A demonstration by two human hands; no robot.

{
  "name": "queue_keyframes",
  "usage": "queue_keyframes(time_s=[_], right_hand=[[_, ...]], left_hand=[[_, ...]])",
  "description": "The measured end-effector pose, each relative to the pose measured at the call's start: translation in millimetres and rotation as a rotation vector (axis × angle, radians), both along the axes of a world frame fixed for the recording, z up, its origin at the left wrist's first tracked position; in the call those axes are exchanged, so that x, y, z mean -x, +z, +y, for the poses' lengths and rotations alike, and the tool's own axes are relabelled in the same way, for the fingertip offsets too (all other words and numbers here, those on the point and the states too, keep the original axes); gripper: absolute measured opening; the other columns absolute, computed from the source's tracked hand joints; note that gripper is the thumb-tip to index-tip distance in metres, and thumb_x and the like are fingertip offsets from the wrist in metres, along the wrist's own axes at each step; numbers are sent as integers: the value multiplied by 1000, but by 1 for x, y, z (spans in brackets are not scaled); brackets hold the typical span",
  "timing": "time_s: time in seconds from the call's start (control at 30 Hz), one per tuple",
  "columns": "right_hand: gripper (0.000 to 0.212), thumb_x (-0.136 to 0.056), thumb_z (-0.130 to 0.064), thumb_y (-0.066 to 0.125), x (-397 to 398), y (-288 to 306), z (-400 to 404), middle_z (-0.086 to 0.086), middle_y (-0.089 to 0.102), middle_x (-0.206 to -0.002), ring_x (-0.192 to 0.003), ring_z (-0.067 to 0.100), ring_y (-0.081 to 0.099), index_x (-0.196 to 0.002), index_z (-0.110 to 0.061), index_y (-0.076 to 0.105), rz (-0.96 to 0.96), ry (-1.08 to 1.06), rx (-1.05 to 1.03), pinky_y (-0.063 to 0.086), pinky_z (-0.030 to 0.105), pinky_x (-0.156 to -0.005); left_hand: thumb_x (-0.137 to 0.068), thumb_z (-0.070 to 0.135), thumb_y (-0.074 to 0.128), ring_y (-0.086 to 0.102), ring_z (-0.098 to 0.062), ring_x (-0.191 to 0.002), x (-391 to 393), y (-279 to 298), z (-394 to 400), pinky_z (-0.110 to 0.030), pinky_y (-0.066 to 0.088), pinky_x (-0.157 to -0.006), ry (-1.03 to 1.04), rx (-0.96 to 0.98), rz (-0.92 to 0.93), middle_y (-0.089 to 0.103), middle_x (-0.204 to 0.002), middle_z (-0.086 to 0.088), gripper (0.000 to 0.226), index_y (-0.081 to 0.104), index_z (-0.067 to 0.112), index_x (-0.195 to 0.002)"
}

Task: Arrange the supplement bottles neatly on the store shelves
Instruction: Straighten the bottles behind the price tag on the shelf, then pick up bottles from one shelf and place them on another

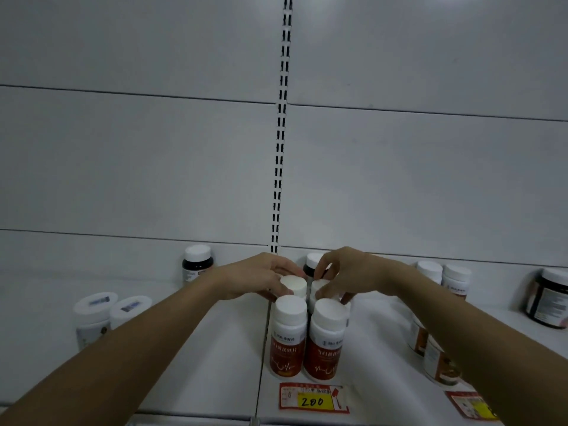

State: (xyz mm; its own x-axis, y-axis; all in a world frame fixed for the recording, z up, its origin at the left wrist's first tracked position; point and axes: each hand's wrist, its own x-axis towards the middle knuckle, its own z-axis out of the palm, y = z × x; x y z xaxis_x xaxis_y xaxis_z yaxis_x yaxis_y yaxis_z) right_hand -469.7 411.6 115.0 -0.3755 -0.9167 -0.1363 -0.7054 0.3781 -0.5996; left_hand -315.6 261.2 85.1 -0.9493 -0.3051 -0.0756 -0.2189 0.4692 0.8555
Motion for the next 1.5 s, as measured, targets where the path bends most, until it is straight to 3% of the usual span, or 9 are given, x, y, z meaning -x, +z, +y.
queue_keyframes(time_s=[0.27,0.43,0.57,0.7,0.83,1.0,1.2,1.37,1.5], right_hand=[[35,-81,-19,77,-2,3,2,5,67,-112,-95,21,69,-113,-13,65,-51,36,-8,62,32,-75],[27,-91,-29,64,-2,17,14,4,65,-114,-102,24,66,-115,-17,64,31,-15,59,61,32,-78],[19,-94,-26,57,0,43,32,4,66,-108,-99,24,66,-108,-15,64,123,-67,236,59,29,-72],[14,-93,-19,55,-3,57,52,6,69,-99,-88,23,69,-100,-13,65,130,-118,371,58,29,-64],[13,-92,-15,53,-7,44,66,8,69,-96,-77,20,68,-97,-10,65,86,-134,418,57,26,-58],[13,-93,-15,55,-4,21,66,10,67,-100,-79,22,70,-101,-10,64,18,-157,389,59,27,-60],[16,-92,-16,59,20,14,30,11,65,-104,-81,23,70,-106,-9,61,6,-194,327,61,31,-67],[33,-89,-24,66,39,4,-18,12,64,-109,-79,22,69,-117,-9,55,71,-160,170,62,33,-68],[47,-88,-29,70,51,4,-46,12,63,-113,-80,22,69,-127,-10,52,138,-121,40,62,35,-70]], left_hand=[[-93,13,58,58,-17,-119,-3,9,4,-37,51,-99,8,-10,-38,61,-130,2,35,62,21,-127],[-97,29,54,55,-8,-118,-6,17,10,-34,52,-98,146,144,13,61,-127,7,31,61,26,-126],[-97,26,55,58,-9,-112,-13,41,15,-29,51,-89,249,241,128,63,-123,5,29,62,22,-125],[-96,21,57,61,-6,-99,-23,60,25,-14,45,-73,328,373,246,66,-118,2,24,66,18,-119],[-94,17,60,64,-10,-93,-28,54,34,-20,47,-81,409,451,290,68,-107,3,18,69,19,-109],[-91,18,62,63,-7,-95,-23,31,33,-19,46,-79,441,458,246,67,-103,12,16,67,30,-100],[-91,14,62,62,-3,-87,-1,16,8,-13,45,-72,432,461,216,67,-104,7,18,67,26,-104],[-88,20,69,62,-14,-104,31,2,-30,-26,49,-91,338,464,56,64,-120,1,34,63,21,-121],[-86,32,71,56,-15,-117,57,-12,-51,-21,43,-89,176,438,-35,57,-135,-2,54,54,16,-135]])
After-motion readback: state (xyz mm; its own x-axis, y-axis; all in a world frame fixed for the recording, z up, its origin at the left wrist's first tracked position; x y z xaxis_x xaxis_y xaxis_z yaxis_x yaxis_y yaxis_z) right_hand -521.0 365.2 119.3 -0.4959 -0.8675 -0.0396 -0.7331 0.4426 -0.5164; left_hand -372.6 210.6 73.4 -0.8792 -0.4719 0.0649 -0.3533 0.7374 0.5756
